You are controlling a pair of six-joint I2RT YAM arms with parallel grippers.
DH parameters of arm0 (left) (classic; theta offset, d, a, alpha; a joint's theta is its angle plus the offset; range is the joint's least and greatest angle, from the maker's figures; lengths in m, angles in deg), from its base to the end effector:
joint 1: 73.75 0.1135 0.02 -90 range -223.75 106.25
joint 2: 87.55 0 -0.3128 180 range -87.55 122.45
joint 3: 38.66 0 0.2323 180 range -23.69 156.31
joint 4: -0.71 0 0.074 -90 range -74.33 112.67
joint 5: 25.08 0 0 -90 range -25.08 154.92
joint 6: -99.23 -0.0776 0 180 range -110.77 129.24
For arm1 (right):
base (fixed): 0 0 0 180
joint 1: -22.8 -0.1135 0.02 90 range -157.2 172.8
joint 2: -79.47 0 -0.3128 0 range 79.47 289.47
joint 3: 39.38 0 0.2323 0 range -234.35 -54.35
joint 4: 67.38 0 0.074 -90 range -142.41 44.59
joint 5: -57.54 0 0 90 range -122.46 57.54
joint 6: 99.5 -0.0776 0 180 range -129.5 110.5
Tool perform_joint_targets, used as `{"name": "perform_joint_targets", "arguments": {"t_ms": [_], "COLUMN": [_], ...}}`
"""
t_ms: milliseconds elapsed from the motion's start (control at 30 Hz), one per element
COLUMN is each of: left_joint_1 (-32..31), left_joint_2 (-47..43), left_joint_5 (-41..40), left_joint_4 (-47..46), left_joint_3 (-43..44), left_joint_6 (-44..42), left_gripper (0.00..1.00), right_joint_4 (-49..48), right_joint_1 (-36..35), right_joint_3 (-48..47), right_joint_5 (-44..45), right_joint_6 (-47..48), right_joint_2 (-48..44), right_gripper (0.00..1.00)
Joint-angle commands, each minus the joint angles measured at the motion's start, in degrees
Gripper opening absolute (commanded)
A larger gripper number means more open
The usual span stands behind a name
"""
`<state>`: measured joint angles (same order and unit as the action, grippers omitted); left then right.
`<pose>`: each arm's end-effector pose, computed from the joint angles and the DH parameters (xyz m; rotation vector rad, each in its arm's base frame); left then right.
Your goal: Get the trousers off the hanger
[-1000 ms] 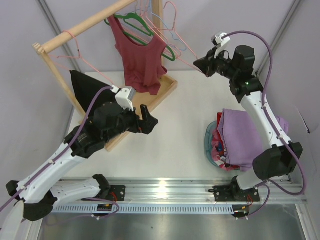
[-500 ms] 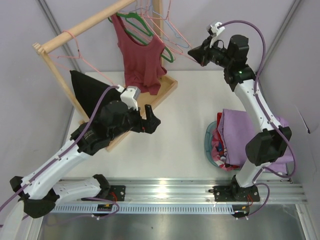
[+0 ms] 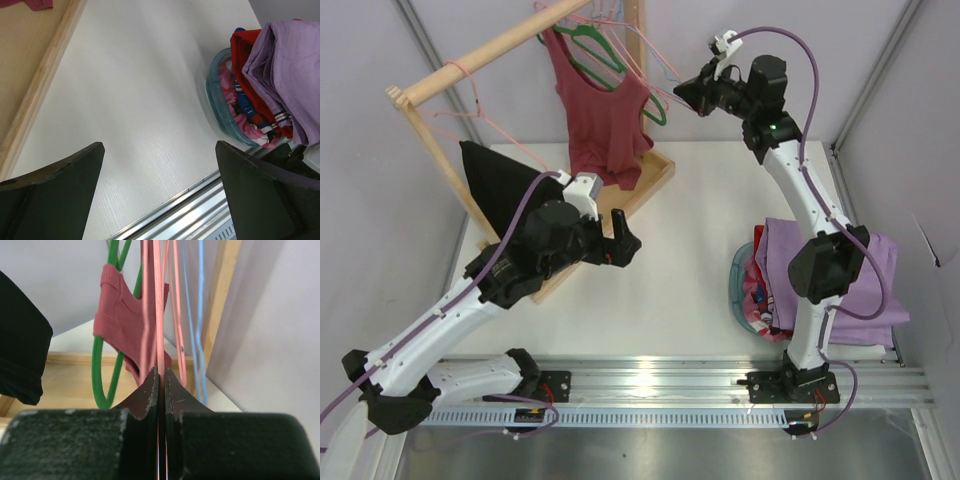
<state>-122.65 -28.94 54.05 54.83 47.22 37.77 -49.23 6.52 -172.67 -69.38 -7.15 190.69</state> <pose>0.1409 -0.1393 0.4191 0.2491 2.0790 -0.6484 0.4517 0.1805 0.5017 -0.7533 1.3598 0.6751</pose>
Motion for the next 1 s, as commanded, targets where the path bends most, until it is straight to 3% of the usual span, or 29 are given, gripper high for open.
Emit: {"name": "perform_joint_targets", "arguments": {"t_ms": [0,500,967], "left_joint_1": [0.48,0.92,1.88], "left_joint_2": [0.19,-1.92,-3.06], "left_joint_5": [-0.82,-0.90,-1.52], "left_joint_4": [0.57,0.75,1.89], "left_joint_3": [2.12,-0.16,-1.48], "left_joint_6": [0.56,0.73,0.65], "left_gripper": [1.00,1.00,1.00], "right_joint_4": [0.06,7.28,10.70], "right_joint_1": [-2.09,-3.94,-6.23], "right_joint_3": [-7.35,-23.17,-24.85], "right_joint_5": [2.99,8.80,10.56], "right_joint_6": [-0.33,-1.73,1.87], "right_joint_2": [2.59,12.09,16.40], "right_gripper": [0.00,0.00,0.00]}}
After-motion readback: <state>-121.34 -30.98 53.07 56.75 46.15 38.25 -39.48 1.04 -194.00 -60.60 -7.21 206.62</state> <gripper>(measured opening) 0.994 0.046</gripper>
